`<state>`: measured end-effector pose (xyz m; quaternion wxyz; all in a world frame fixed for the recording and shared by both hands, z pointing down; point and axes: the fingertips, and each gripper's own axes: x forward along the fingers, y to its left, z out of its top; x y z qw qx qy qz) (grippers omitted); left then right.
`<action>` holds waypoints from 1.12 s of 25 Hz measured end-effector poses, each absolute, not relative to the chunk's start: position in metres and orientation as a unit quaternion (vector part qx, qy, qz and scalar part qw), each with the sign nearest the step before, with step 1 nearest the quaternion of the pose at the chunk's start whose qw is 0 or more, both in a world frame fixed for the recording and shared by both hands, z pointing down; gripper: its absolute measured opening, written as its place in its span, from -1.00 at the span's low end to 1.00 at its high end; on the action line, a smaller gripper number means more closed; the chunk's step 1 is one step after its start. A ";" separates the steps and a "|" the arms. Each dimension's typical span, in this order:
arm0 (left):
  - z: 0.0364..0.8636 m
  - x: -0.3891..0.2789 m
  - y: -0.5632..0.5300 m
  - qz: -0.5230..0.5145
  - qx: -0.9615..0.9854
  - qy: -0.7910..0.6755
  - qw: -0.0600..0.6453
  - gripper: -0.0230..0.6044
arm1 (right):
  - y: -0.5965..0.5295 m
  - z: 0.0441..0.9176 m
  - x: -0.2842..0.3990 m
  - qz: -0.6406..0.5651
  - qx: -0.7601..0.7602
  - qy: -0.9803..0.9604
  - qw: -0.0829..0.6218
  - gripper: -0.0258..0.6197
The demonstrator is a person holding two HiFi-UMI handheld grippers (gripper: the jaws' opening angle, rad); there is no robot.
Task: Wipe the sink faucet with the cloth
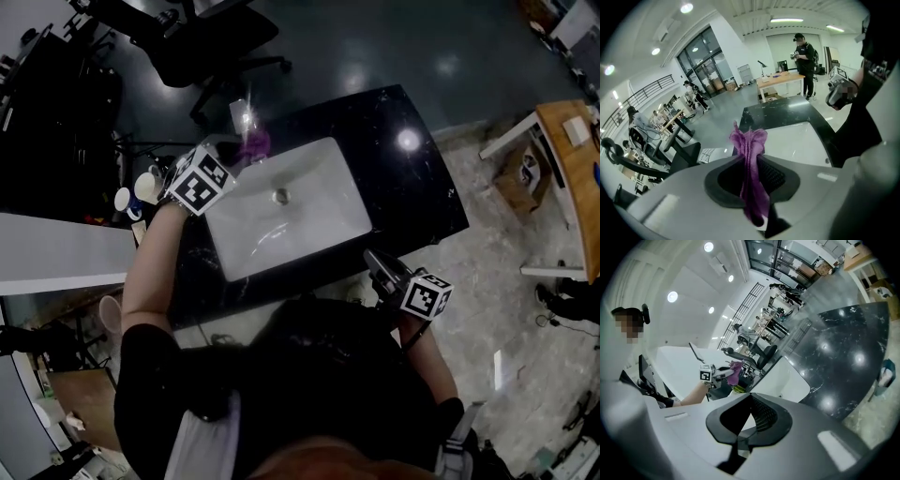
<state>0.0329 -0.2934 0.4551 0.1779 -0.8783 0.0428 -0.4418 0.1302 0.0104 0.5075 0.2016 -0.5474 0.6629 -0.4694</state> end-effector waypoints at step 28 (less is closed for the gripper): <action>0.513 0.041 -0.370 -0.469 -0.804 0.172 0.321 -0.71 | 0.011 0.520 0.125 -0.484 -0.551 0.650 0.197 -0.88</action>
